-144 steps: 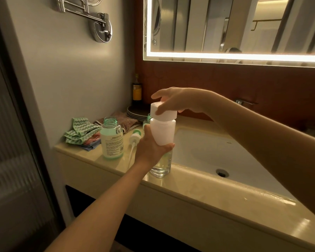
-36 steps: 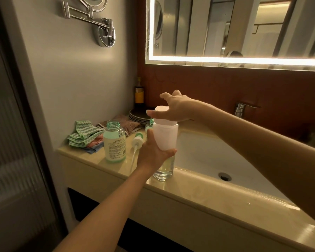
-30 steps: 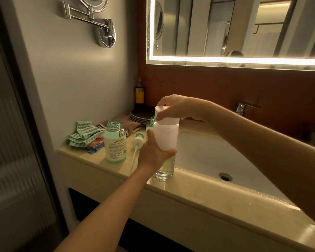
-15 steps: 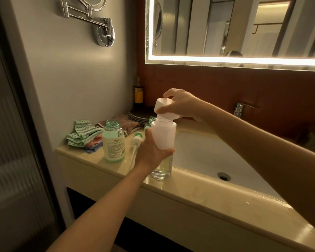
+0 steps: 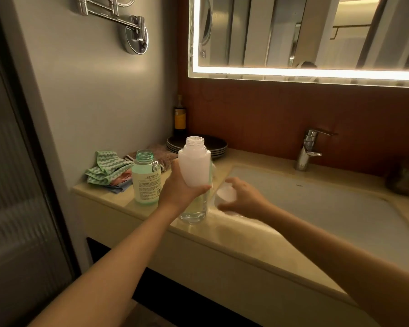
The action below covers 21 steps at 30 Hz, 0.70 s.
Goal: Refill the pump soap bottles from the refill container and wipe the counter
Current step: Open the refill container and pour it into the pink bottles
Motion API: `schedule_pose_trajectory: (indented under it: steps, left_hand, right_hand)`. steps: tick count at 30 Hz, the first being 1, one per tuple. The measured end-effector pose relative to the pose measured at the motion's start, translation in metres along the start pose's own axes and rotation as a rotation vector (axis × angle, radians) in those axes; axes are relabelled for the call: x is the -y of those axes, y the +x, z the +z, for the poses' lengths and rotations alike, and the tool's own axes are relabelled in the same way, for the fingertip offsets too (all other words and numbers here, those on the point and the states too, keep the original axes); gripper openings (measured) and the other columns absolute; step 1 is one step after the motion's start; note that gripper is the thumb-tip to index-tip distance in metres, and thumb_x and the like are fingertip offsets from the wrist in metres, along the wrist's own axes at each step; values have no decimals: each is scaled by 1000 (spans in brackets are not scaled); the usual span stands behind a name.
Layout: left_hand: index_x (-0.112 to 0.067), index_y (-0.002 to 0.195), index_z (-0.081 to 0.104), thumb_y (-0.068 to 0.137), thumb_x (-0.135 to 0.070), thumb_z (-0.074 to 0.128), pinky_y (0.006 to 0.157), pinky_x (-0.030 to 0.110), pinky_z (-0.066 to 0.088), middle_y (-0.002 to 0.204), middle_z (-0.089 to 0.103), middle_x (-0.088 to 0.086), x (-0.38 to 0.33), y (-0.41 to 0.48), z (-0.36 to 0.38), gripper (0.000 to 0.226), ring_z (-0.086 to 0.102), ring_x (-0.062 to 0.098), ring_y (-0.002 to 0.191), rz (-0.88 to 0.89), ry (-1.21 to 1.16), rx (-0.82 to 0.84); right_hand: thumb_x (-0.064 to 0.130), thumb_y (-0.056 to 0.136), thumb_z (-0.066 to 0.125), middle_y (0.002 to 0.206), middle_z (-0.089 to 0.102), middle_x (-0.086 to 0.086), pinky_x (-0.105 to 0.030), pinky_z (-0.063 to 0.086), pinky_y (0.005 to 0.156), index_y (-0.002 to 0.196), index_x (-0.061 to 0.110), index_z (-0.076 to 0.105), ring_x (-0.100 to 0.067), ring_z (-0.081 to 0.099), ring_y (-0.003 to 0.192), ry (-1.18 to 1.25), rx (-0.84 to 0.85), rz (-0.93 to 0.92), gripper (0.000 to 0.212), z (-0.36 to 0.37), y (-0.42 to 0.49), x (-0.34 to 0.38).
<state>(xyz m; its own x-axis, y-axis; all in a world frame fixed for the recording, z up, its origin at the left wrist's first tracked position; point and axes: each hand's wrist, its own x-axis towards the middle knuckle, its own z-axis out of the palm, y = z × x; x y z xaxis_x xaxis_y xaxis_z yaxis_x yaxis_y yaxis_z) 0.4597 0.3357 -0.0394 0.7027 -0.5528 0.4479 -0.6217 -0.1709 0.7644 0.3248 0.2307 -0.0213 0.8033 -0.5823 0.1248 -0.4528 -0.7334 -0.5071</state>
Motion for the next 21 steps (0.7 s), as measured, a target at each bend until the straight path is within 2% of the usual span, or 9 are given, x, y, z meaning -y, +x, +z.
schedule_pose_trajectory:
  steps: [3, 5, 8, 11, 15, 17, 21]
  left_hand:
    - [-24, 136, 19, 58, -45, 82, 85, 46, 49, 131, 46, 2, 2, -1, -1, 102, 52, 27, 112, 51, -39, -4]
    - [-25, 137, 18, 59, -51, 79, 82, 46, 51, 134, 44, 3, 5, -5, -4, 103, 51, 25, 113, 122, -38, -41]
    - [-21, 138, 25, 63, -56, 74, 73, 35, 50, 128, 48, 4, 11, -14, -11, 96, 52, 18, 105, 207, 4, -137]
    - [-19, 135, 30, 66, -66, 63, 67, 21, 40, 116, 50, 4, 15, -26, -16, 89, 49, 12, 94, 258, 33, -230]
    - [-14, 131, 36, 75, -60, 53, 60, 12, 32, 102, 48, 1, 13, -43, -18, 74, 44, 11, 83, 318, 55, -310]
    - [-12, 128, 39, 79, -56, 52, 58, 8, 29, 98, 48, 1, 7, -54, -14, 67, 42, 9, 80, 381, 60, -275]
    - [-17, 124, 38, 81, -52, 51, 60, 8, 34, 96, 51, 2, -15, -74, 13, 57, 45, 8, 78, 480, -51, -146]
  right_hand:
    - [33, 77, 72, 144, 38, -5, -34, 33, 106, 142, 18, 27, -21, 37, 129, -40, 69, 0, 81, 24, -8, -6]
    - [34, 77, 72, 144, 38, -4, -36, 35, 107, 143, 21, 26, -21, 38, 128, -67, 85, -3, 82, 32, -9, -6]
    - [33, 79, 70, 145, 36, -4, -35, 33, 106, 144, 20, 24, -22, 37, 129, -116, 101, -26, 81, 37, -11, -3]
    - [39, 79, 68, 146, 35, -6, -37, 35, 106, 144, 20, 23, -22, 38, 130, -98, 101, -8, 81, 36, -16, -2]
    - [54, 80, 60, 142, 40, -8, -43, 39, 103, 143, 21, 25, -25, 43, 125, -50, 10, 48, 79, 27, -29, -5]
    - [53, 84, 55, 141, 41, -9, -40, 38, 104, 142, 19, 28, -24, 43, 126, -23, -57, 74, 73, 17, -40, -9]
    - [45, 87, 54, 138, 43, -8, -35, 38, 101, 139, 16, 34, -21, 44, 123, 32, -196, 151, 63, -9, -76, -20]
